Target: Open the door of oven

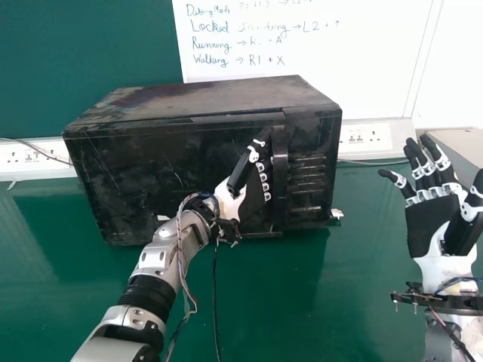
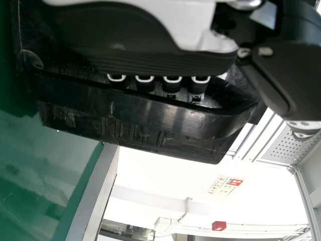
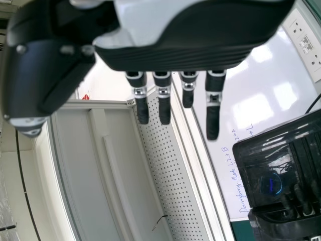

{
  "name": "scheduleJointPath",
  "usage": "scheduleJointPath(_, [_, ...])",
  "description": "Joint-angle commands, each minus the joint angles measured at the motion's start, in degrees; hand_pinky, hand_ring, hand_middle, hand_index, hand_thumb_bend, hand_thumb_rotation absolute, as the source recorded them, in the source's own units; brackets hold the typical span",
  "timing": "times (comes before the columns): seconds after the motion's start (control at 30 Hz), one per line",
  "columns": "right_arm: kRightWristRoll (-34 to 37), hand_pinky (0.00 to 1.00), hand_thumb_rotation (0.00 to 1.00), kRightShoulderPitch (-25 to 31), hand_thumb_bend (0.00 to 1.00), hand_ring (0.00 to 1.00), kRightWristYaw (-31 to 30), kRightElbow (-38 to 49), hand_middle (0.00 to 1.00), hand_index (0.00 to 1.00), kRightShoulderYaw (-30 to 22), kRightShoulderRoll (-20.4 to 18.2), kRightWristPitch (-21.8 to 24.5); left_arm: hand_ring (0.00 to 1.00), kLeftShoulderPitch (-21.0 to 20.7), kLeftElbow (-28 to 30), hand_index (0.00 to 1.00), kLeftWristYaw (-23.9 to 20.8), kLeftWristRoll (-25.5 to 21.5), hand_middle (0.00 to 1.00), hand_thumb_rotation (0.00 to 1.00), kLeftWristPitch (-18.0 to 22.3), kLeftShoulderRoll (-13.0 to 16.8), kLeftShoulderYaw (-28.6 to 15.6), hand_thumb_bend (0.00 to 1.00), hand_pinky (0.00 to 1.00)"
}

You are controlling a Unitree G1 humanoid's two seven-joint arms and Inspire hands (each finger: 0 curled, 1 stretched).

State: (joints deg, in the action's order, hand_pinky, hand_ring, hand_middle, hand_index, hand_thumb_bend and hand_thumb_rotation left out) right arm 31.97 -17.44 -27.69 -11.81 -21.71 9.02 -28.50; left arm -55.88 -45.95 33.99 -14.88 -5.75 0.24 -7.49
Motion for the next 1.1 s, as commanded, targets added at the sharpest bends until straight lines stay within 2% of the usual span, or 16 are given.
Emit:
scheduleJointPath(0.0, [0.6, 0.74, 0.86, -0.1, 1.0, 0.85, -0.4, -0.3, 0.9, 0.82, -0.2, -0.2, -0.1, 0.8, 0.1, 2.4, 0.9, 2.1, -2.1, 0.9, 0.83, 0.1, -1.2, 0.1, 0.96, 0.62])
scheduleJointPath(0.3, [0.7, 0.69, 0.85, -0.3, 1.0, 0.8, -0.4, -0.6, 0.87, 0.8, -0.4, -0.3, -0.3, 0.8, 0.9, 4.1, 0.89, 2.6, -3.2, 0.9, 0.83, -1.4, -1.6, 0.0, 0.95, 0.62])
scheduleJointPath(0.63, [0.9, 0.64, 0.85, -0.6, 1.0, 0.73, -0.6, -0.8, 0.82, 0.79, -0.4, -0.1, -0.3, 0.78, 2.2, 5.9, 0.88, 4.8, -3.8, 0.87, 0.84, -1.2, -1.2, 0.3, 0.95, 0.59])
scheduleJointPath(1.07, [1.5, 0.6, 0.86, -1.0, 1.0, 0.68, -1.4, -1.7, 0.78, 0.77, -0.6, 0.1, -0.3, 0.69, 6.3, 13.9, 0.86, 6.4, -6.3, 0.81, 0.84, -6.8, -1.1, 0.9, 0.96, 0.53])
